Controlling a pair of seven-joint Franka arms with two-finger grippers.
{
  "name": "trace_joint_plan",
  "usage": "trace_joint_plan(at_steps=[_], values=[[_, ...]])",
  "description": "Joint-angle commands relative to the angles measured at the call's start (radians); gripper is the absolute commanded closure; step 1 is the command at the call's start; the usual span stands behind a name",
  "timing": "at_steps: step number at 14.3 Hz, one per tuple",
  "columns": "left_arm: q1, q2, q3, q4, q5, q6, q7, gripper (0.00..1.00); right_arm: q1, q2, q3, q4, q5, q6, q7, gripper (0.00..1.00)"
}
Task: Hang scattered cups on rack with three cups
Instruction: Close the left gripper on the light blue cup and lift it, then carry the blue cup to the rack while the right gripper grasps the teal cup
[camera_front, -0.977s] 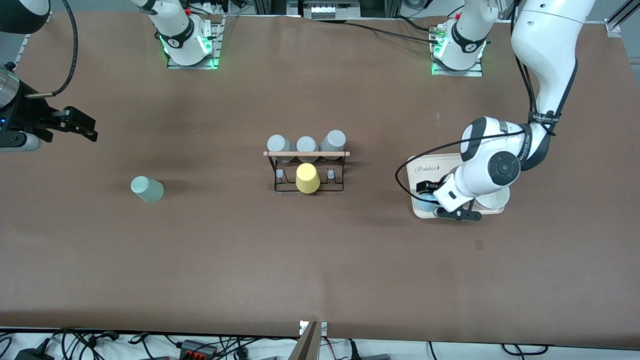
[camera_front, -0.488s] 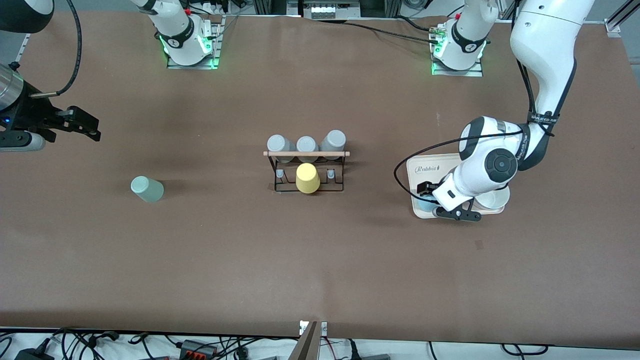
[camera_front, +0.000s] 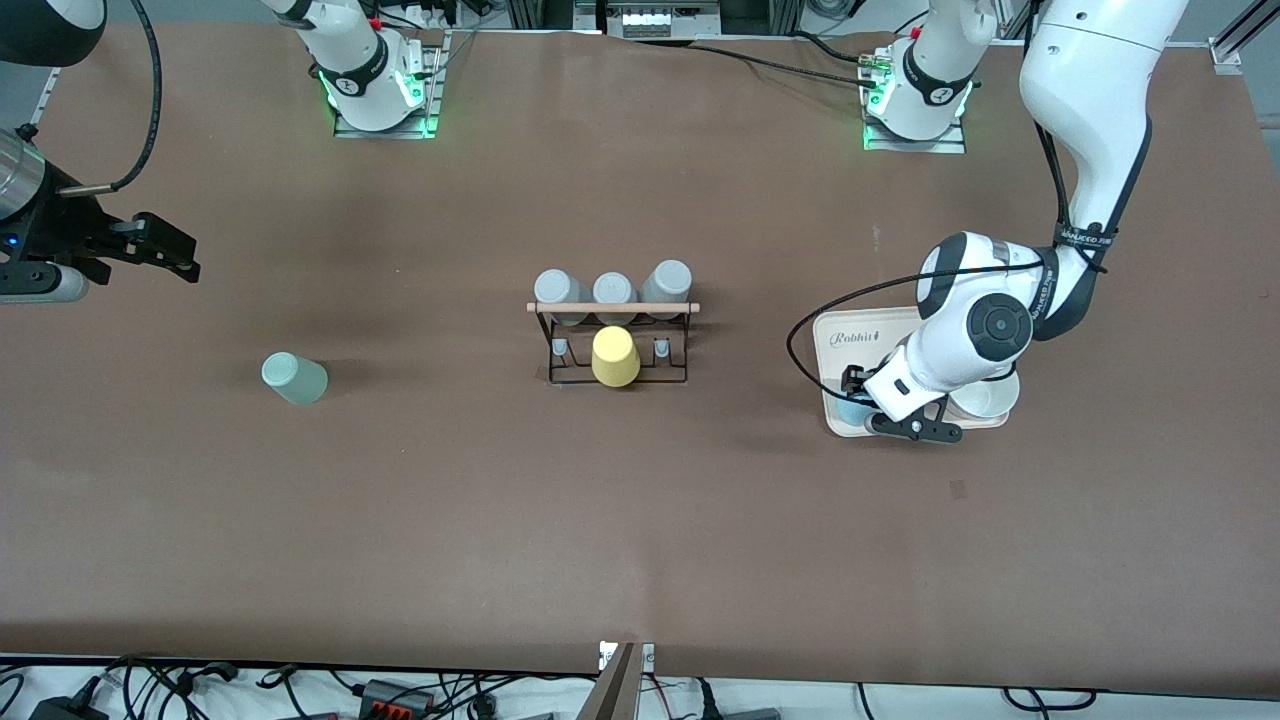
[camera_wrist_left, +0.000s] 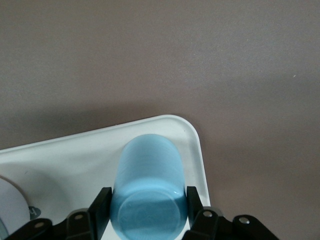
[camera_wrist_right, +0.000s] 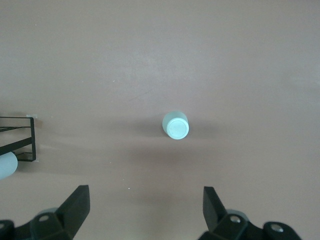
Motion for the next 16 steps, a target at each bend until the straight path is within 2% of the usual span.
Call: trace_joint_plan(at_steps=[1, 3, 4, 6, 9, 11, 12, 16], values=[[-0.011, -0.031, 0.000, -0.009, 0.017, -0.001, 0.003, 0.96, 0.002, 0.005, -0.002, 0.015, -0.003, -0.015, 0.012, 0.00], [-0.031, -0.066, -0.007, 0.026, 0.016, -0.041, -0.008, 0.99, 0.001, 0.003, -0.002, 0.015, -0.004, -0.015, 0.012, 0.00], [-0.049, -0.069, -0.010, 0.091, 0.016, -0.125, -0.008, 0.99, 0.001, 0.005, -0.002, 0.015, -0.003, -0.015, 0.012, 0.00], [-0.078, -0.060, -0.013, 0.284, 0.004, -0.353, -0.063, 0.99, 0.001, 0.005, -0.002, 0.015, -0.003, -0.016, 0.012, 0.00], [-0.164, -0.020, -0.013, 0.489, -0.073, -0.532, -0.370, 0.99, 0.002, 0.005, -0.002, 0.015, -0.003, -0.016, 0.012, 0.00], [-0.199, 0.003, -0.011, 0.523, -0.224, -0.552, -0.504, 0.99, 0.002, 0.005, -0.002, 0.015, -0.003, -0.016, 0.012, 0.00], [-0.215, 0.020, -0.013, 0.531, -0.258, -0.543, -0.528, 0.99, 0.001, 0.003, -0.002, 0.015, -0.003, -0.016, 0.012, 0.00], [-0.325, 0.124, -0.003, 0.652, -0.251, -0.486, -0.609, 0.99, -0.005, 0.015, -0.004, -0.016, -0.010, 0.000, 0.012, 0.00]])
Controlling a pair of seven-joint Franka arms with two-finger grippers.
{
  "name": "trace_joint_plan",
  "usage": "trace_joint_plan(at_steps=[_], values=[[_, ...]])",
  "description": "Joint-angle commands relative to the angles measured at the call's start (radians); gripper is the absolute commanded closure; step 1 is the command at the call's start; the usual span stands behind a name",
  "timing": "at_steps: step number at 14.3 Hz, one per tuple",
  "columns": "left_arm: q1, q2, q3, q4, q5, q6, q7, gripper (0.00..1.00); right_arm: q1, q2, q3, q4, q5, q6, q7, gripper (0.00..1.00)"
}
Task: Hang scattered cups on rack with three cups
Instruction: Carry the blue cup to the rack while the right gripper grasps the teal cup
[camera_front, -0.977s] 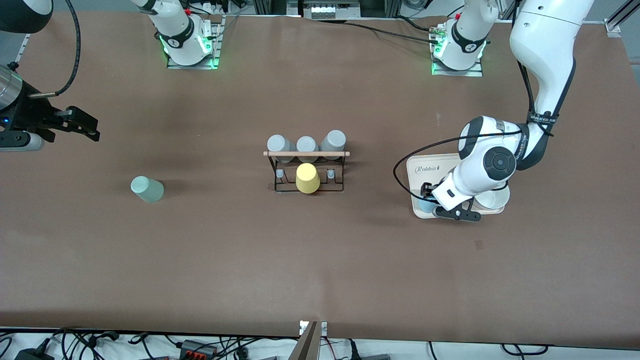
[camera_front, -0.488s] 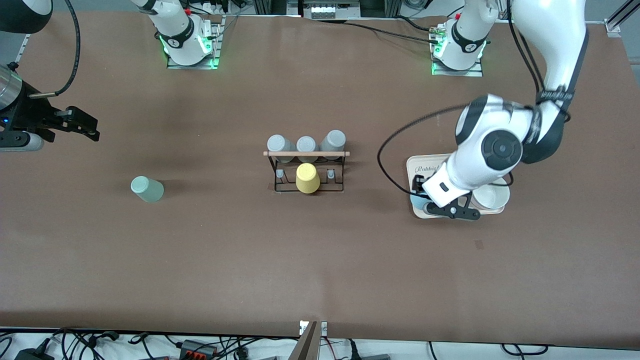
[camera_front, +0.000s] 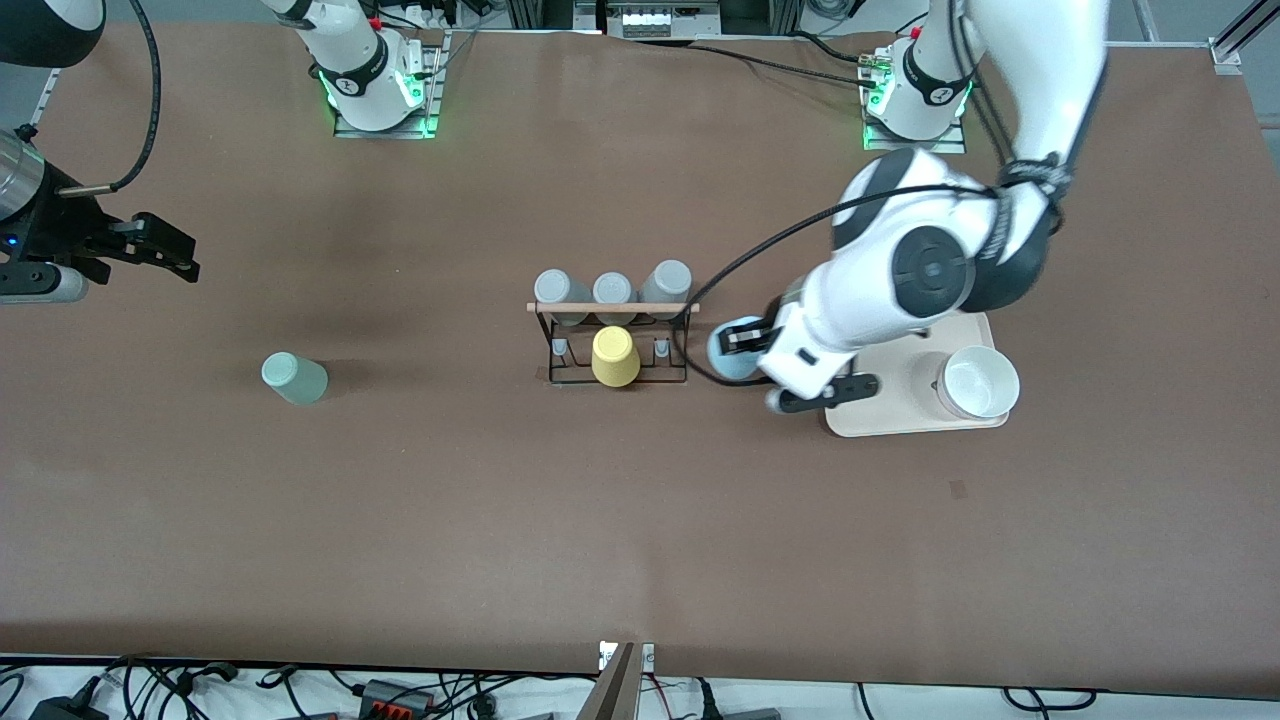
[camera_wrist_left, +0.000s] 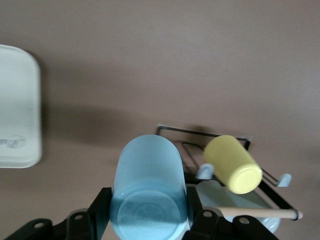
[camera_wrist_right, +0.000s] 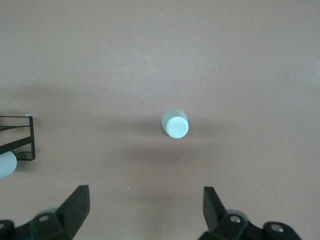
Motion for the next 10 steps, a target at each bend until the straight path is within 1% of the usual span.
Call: trace_joint_plan(at_steps=[1, 2, 4, 5, 7, 9, 10], values=[[-0.072, 0.085, 0.022, 0.117, -0.008, 0.011, -0.069, 0.99, -0.002, 0.035, -0.005, -0.013, -0.035, 0.013, 0.012, 0.00], [-0.072, 0.087, 0.022, 0.121, -0.008, 0.013, -0.072, 0.99, -0.002, 0.048, -0.005, -0.016, -0.054, 0.022, 0.013, 0.00], [-0.078, 0.089, 0.022, 0.123, -0.008, 0.027, -0.095, 0.99, -0.008, 0.071, -0.008, -0.037, -0.052, 0.045, 0.013, 0.00], [-0.079, 0.095, 0.022, 0.121, -0.008, 0.048, -0.101, 0.99, -0.024, 0.086, -0.008, -0.057, -0.054, 0.077, 0.013, 0.00], [-0.121, 0.102, 0.024, 0.115, 0.002, 0.056, -0.103, 0.99, -0.051, 0.092, -0.008, -0.132, -0.048, 0.169, -0.002, 0.00], [-0.130, 0.105, 0.022, 0.108, 0.066, 0.056, -0.103, 0.99, -0.054, 0.096, -0.008, -0.200, -0.045, 0.245, -0.002, 0.00], [-0.132, 0.105, 0.022, 0.106, 0.076, 0.057, -0.103, 0.99, -0.051, 0.109, -0.008, -0.230, -0.045, 0.281, -0.002, 0.00]])
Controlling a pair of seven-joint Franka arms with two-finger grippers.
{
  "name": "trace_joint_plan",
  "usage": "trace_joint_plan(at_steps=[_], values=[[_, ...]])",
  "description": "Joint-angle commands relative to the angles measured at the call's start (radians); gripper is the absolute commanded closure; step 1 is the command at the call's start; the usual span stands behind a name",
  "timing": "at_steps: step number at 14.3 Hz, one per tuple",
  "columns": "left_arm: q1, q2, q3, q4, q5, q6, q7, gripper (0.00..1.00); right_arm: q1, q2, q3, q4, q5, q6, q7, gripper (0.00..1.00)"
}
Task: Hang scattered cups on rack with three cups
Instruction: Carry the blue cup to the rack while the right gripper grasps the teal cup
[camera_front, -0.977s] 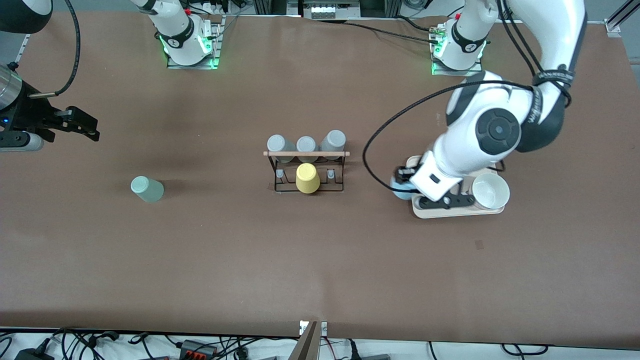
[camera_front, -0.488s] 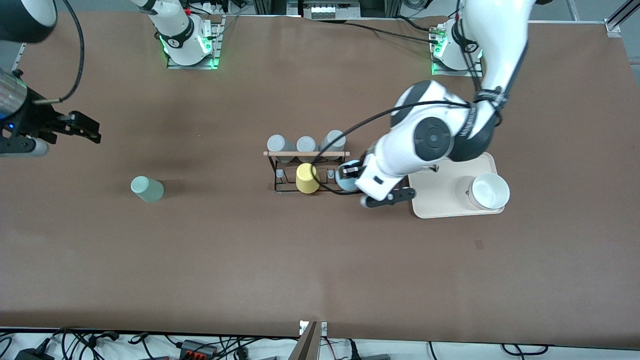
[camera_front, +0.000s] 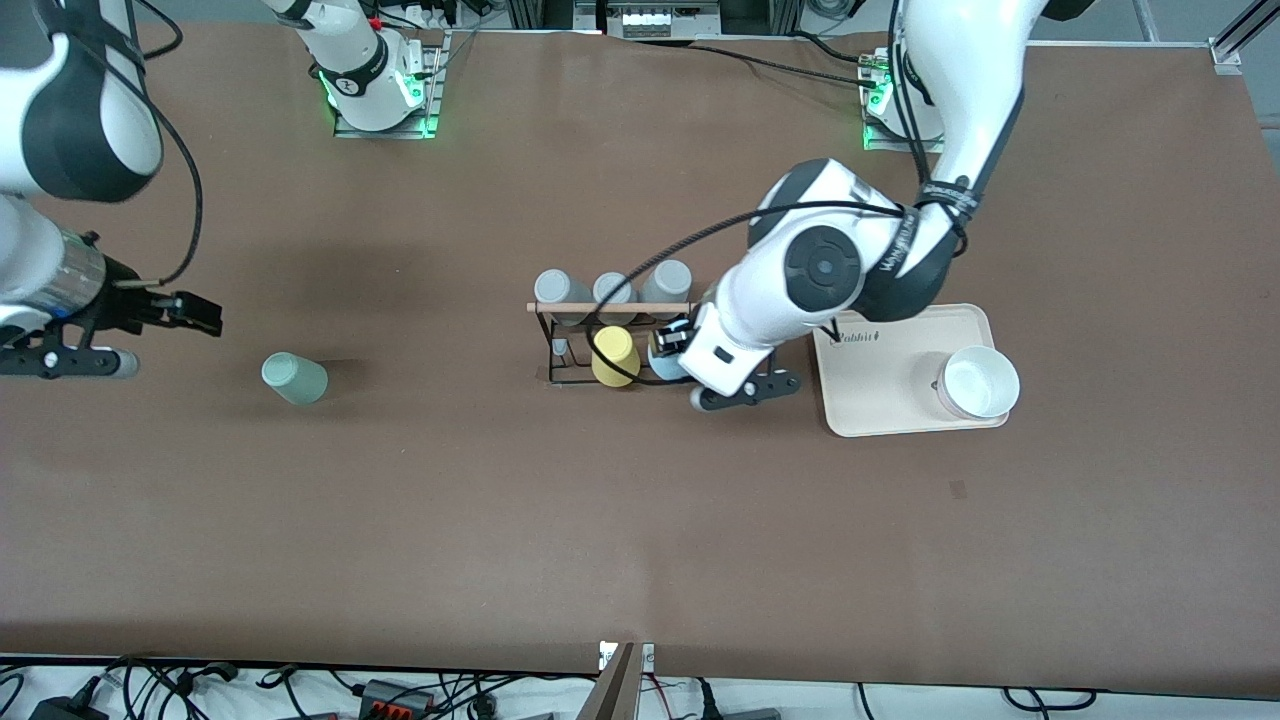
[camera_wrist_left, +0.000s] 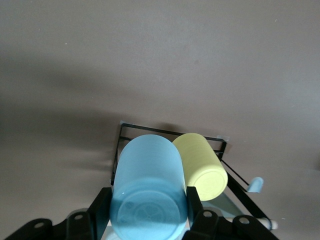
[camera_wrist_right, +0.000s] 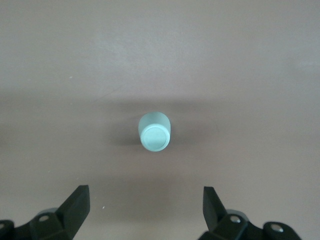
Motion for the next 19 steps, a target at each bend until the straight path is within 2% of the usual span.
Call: trace_joint_plan(at_steps=[1, 6, 9, 12, 14, 15, 19], values=[[-0.025, 0.018, 0.014, 0.022, 0.040, 0.005, -0.015, 0.99, -0.002, 0.003, 0.007, -0.110, -0.001, 0.121, -0.002, 0.00], [-0.051, 0.041, 0.016, -0.009, 0.043, 0.064, -0.023, 0.99, -0.012, 0.084, 0.005, -0.243, -0.003, 0.365, -0.003, 0.00], [-0.068, 0.042, 0.014, -0.037, 0.105, 0.077, -0.024, 0.99, -0.015, 0.153, 0.005, -0.253, -0.003, 0.431, -0.003, 0.00], [-0.078, 0.064, 0.014, -0.046, 0.106, 0.098, -0.030, 0.96, -0.018, 0.177, 0.005, -0.276, -0.009, 0.472, -0.005, 0.00], [-0.078, 0.073, 0.014, -0.046, 0.106, 0.092, -0.038, 0.45, -0.031, 0.190, 0.005, -0.295, -0.010, 0.510, -0.008, 0.00], [-0.074, 0.070, 0.016, -0.046, 0.108, 0.084, -0.038, 0.00, -0.039, 0.195, 0.005, -0.311, -0.010, 0.543, -0.020, 0.00], [0.013, -0.011, 0.048, -0.025, 0.108, -0.009, -0.037, 0.00, -0.050, 0.207, 0.005, -0.342, -0.009, 0.577, -0.032, 0.00]])
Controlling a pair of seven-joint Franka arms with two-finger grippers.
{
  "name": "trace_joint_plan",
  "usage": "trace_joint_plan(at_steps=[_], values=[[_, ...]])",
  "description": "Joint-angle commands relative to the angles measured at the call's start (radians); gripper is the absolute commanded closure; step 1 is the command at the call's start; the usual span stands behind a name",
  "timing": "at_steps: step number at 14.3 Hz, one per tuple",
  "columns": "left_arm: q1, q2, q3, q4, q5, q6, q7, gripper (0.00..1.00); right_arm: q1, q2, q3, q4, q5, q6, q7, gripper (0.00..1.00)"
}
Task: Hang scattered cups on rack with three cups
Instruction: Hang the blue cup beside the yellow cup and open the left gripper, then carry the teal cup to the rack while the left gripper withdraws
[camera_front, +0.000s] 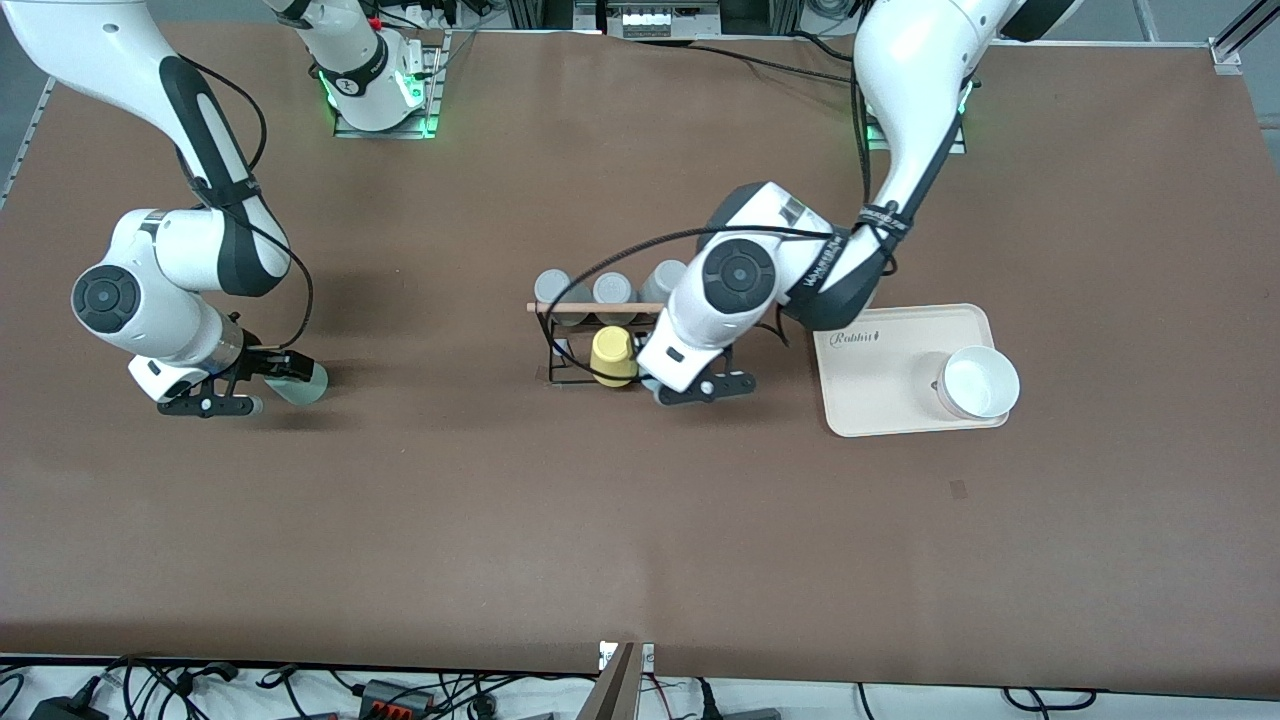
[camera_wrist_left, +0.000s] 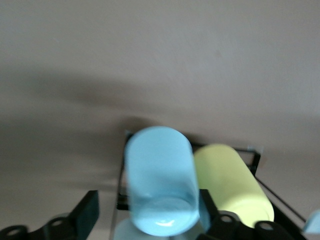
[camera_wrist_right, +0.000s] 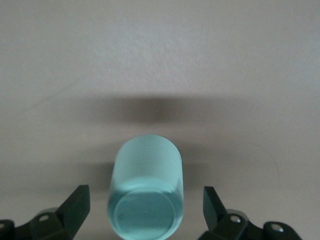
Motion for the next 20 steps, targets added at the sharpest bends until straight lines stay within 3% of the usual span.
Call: trace_joint_plan(at_steps=[1, 2, 3, 5, 8, 10, 13, 17, 20], values=[[0.108, -0.112, 0.013, -0.003, 0.025, -0.109, -0.005, 0.00, -0.011, -0.010, 0.007, -0.025, -0.008, 0.015, -0.017, 0.00], [0.135, -0.146, 0.013, -0.003, 0.047, -0.153, -0.005, 0.00, -0.010, -0.010, 0.009, -0.025, -0.008, 0.012, -0.019, 0.04], [0.171, -0.178, 0.013, -0.003, 0.080, -0.208, -0.005, 0.00, -0.008, -0.012, 0.009, -0.021, -0.008, -0.005, -0.020, 0.21], [0.228, -0.268, 0.011, 0.000, 0.099, -0.290, -0.001, 0.00, -0.004, -0.015, 0.009, -0.013, -0.008, -0.023, -0.019, 0.45], [0.330, -0.396, 0.002, 0.009, 0.098, -0.417, 0.083, 0.00, -0.002, -0.023, 0.013, 0.004, -0.009, -0.025, -0.022, 0.62], [0.347, -0.425, 0.015, 0.005, 0.101, -0.492, 0.203, 0.00, 0.010, -0.052, 0.020, 0.018, -0.008, -0.052, -0.022, 0.66], [0.409, -0.441, 0.001, -0.039, 0.104, -0.513, 0.231, 0.00, 0.082, -0.079, 0.050, 0.139, 0.008, -0.237, -0.002, 0.67], [0.409, -0.640, -0.002, -0.355, 0.098, -0.335, 0.342, 0.00, 0.221, -0.040, 0.066, 0.396, 0.079, -0.501, 0.153, 0.66], [0.467, -0.640, 0.005, -0.357, 0.093, -0.347, 0.574, 0.00, 0.295, 0.006, 0.067, 0.504, 0.120, -0.546, 0.269, 0.66]])
